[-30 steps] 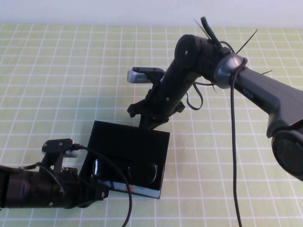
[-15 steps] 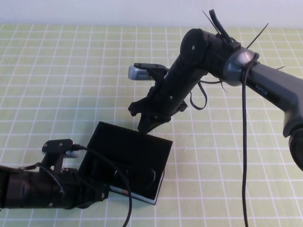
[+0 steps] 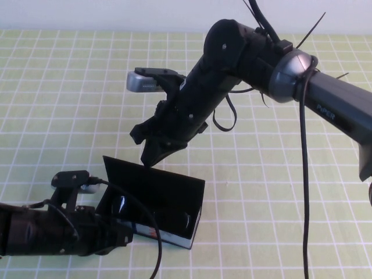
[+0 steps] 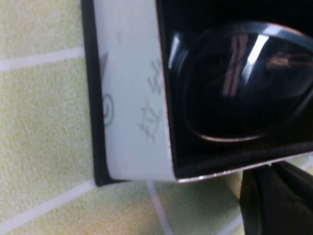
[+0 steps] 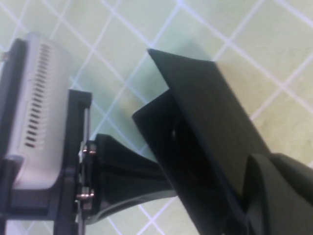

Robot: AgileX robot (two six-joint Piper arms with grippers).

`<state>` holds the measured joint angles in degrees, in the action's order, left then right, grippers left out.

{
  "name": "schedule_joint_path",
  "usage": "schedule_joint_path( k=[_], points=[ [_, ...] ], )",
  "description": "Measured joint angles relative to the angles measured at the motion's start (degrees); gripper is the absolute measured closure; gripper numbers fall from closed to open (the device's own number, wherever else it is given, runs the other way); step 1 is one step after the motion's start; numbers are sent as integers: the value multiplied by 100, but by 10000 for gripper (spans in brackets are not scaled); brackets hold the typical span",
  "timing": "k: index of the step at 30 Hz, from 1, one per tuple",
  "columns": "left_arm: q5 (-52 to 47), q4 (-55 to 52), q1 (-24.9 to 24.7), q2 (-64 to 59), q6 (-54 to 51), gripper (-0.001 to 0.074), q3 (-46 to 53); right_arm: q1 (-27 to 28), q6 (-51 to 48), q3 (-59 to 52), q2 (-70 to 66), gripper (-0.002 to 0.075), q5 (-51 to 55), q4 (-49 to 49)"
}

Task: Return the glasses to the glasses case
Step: Close the glasses case

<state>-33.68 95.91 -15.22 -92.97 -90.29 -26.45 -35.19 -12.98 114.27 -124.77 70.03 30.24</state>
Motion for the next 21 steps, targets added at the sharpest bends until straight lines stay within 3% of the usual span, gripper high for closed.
schedule_joint_path(
  k=[11,21],
  points=[
    [23,-51,0,14,-8,739,0,-141,103,-160,155,737,10,-25],
    [370,-2227,0,1130,2363,739,0,-268,39,-984,260,737,10,-96]
  ],
)
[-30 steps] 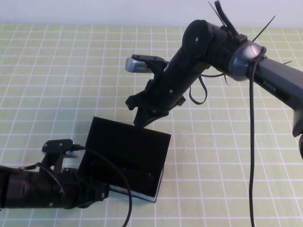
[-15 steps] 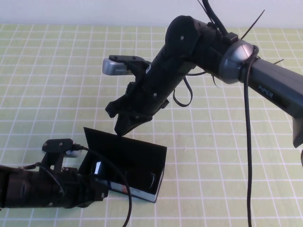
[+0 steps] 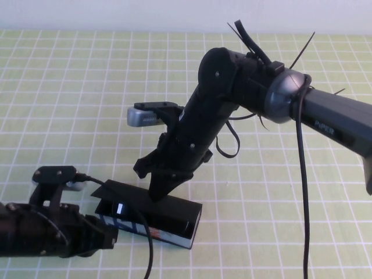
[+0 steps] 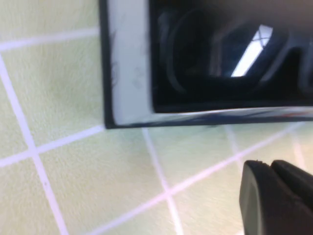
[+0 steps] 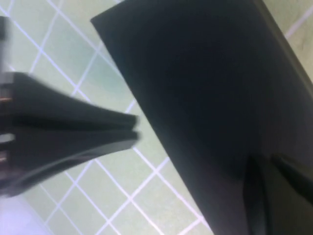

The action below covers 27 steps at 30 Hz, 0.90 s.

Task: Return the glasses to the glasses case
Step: Close the glasses case

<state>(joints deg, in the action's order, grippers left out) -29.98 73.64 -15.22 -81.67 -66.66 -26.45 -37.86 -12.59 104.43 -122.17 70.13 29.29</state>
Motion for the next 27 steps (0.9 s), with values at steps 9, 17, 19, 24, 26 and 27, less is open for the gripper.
schedule_joint_path(
  k=[9,17,19,24,26,27],
  points=[
    [-230,-1624,0,2090,1924,739,0,0,-22,-314,10,737,-10,-189],
    [-409,-2030,0,4094,2588,739,11,0,-46,-314,-155,737,-21,-136],
    [-409,-2073,0,4481,2602,739,30,0,-71,-314,-155,737,-21,-123],
    [-206,-2526,0,5371,2614,739,52,0,-136,-332,18,737,-33,-173],
    [3,-2702,0,5736,2614,739,52,0,-136,-355,248,737,-33,-260],
    [130,-2793,0,5943,2614,739,52,0,-136,-369,416,737,-33,-333]
  ],
)
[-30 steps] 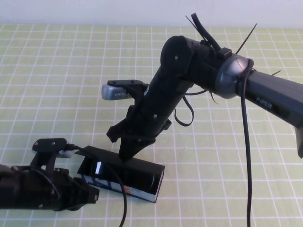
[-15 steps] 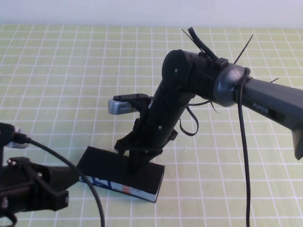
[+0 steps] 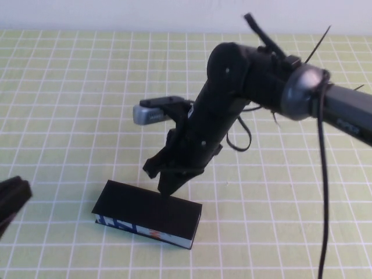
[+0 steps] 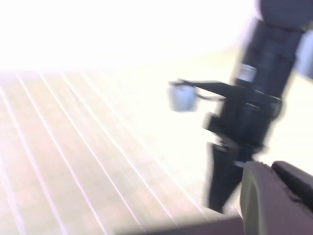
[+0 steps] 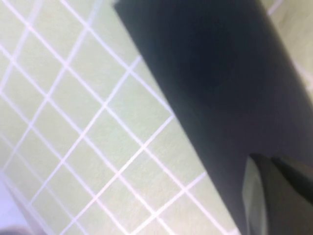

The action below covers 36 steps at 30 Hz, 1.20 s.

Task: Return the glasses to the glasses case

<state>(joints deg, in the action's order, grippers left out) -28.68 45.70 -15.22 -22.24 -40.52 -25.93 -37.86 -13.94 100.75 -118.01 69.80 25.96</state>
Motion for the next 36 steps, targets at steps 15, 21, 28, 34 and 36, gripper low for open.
schedule_joint_path(
  k=[15,21,28,34,36],
  points=[
    [1402,-478,0,2184,12,739,1518,0,1129,-2261,4781,737,-541,-1229],
    [1962,-478,0,2193,12,739,2415,0,1497,-3768,6789,737,-954,-1499],
    [2326,-445,0,2193,12,739,2732,0,1569,-5028,8361,737,-1528,-1501],
    [2316,-445,0,2193,12,739,2741,0,1582,-6273,9575,737,-2863,-1499],
    [2316,-445,0,2193,12,739,2741,0,1582,-6687,9844,737,-3249,-1489]
  ],
)
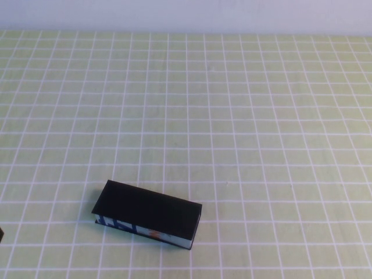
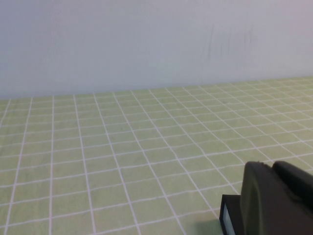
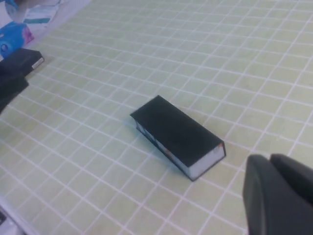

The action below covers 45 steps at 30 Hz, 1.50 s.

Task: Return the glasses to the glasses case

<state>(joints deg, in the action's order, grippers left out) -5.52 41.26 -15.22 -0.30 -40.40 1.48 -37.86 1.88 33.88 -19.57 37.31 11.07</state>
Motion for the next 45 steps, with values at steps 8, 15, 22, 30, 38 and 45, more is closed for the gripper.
schedule_joint_path(
  k=[8,15,22,30,38,45],
  points=[
    [-10,0,0,0,0,739,0,0,0,-1325,271,737,-282,-66],
    [-10,0,0,0,0,739,0,0,0,-1892,271,737,-1037,-564],
    [-10,0,0,0,0,739,0,1178,0,-2512,520,737,-2670,-1341],
    [-10,0,0,0,0,739,0,3118,0,-3374,1592,737,-3149,-973],
    [-10,0,0,0,0,739,0,3304,0,-3541,2005,737,-2069,-743],
    [-10,0,0,0,0,739,0,3304,0,-3531,2005,737,-1630,-706]
  ],
)
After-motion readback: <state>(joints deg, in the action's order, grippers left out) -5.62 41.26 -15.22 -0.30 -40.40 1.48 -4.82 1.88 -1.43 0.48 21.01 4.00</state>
